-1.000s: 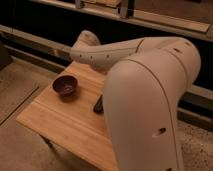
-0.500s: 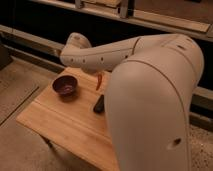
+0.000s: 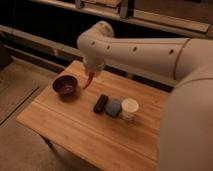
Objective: Place the pepper in the ceramic cup
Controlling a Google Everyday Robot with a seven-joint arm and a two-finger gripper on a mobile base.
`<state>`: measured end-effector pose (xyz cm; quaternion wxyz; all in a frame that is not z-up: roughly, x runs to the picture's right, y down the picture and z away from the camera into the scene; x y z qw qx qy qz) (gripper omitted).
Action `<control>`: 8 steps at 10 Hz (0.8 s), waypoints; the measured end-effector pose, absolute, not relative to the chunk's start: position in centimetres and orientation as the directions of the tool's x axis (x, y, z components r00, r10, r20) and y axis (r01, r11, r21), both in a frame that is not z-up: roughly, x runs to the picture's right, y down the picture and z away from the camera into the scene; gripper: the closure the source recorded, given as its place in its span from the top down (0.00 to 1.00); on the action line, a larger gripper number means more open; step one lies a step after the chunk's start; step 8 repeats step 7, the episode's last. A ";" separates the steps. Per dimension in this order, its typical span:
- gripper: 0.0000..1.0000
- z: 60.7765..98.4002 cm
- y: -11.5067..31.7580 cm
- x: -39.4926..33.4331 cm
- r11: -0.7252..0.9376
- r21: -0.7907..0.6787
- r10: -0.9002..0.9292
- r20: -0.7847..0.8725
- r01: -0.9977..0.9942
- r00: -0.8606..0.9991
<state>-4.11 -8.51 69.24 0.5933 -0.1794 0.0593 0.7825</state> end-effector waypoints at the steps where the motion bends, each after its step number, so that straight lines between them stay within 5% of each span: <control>1: 0.00 68.0 -9.1 -1.9 -0.363 -0.150 0.886 -0.362 -0.920 -0.290; 8: 0.00 65.7 -8.3 12.9 -0.469 0.011 0.844 -0.288 -0.883 -0.452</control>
